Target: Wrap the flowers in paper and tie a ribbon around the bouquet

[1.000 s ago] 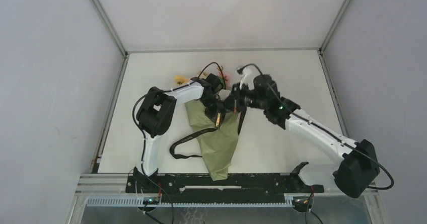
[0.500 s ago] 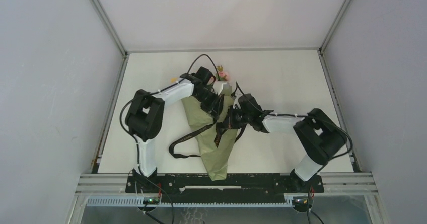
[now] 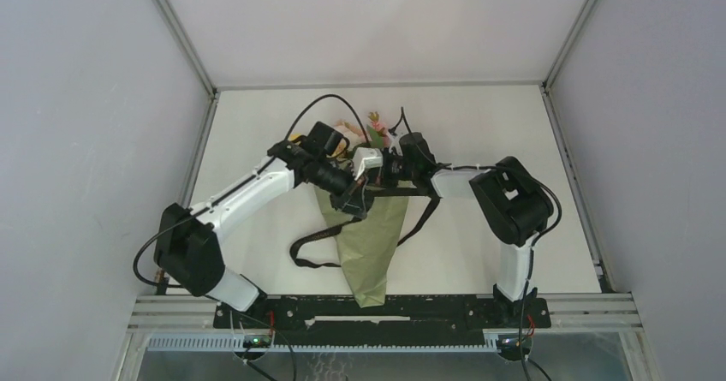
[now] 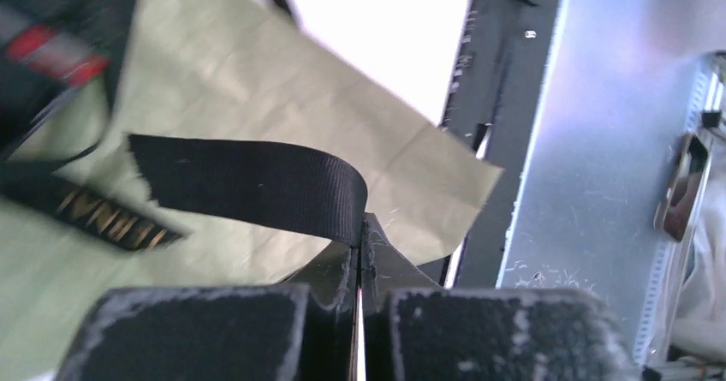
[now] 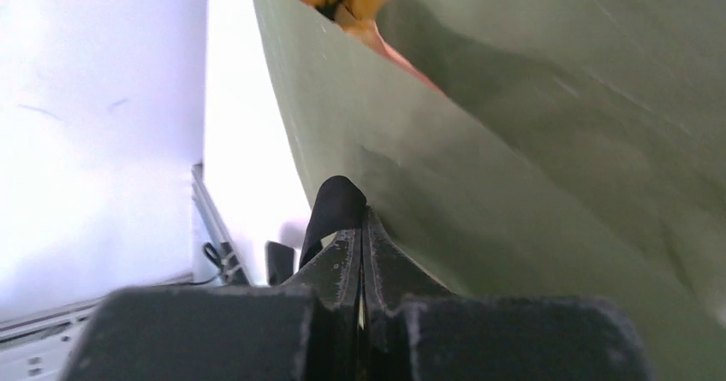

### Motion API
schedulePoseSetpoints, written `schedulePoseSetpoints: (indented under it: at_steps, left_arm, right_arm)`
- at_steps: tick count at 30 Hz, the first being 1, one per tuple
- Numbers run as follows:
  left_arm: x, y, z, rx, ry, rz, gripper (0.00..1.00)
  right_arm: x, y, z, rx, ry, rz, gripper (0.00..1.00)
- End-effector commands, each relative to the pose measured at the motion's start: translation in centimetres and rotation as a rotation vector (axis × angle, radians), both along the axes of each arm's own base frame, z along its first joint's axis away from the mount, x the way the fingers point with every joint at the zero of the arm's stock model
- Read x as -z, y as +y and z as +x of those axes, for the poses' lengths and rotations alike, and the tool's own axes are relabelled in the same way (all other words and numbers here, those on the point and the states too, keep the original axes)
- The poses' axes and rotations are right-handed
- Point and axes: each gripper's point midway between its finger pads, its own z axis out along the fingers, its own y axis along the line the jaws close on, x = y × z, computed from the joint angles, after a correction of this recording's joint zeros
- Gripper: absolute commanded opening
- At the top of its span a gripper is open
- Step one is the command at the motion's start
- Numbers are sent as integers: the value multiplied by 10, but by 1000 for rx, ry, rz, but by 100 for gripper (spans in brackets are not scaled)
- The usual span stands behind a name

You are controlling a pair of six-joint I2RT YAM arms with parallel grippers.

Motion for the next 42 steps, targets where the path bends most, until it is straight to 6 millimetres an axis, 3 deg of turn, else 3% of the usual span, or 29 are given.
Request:
schedulePoseSetpoints:
  at_steps: [1, 5, 11, 15, 20, 27, 33, 36, 42]
  left_arm:
    - [-42, -32, -11, 112, -100, -208, 0]
    - [-44, -53, 33, -47, -65, -287, 0]
    - [-25, -56, 99, -391, 95, -401, 0]
    - [-22, -60, 118, -466, 109, -441, 0]
    - [-9, -60, 126, -506, 134, -423, 0]
    - [17, -46, 144, -602, 149, -357, 0]
    - [26, -45, 146, -597, 152, -333, 0]
    - [29, -45, 147, -595, 154, -328, 0]
    - [31, -45, 148, -595, 148, -319, 0]
  right_arm:
    - [-35, 32, 12, -83, -33, 162, 11]
    - [-39, 22, 11, -77, -41, 111, 39]
    - [-58, -11, 13, -66, -88, 43, 61]
    - [-59, -21, 15, -41, -75, 23, 64]
    - [-53, -30, 19, 7, -27, 28, 64]
    - [-54, -58, 30, 129, 0, 43, 52]
    - [-56, -86, 26, 188, -51, -15, 52]
    - [-60, -82, 16, 148, -94, 13, 53]
    - [-59, -48, 3, 18, -148, 35, 62]
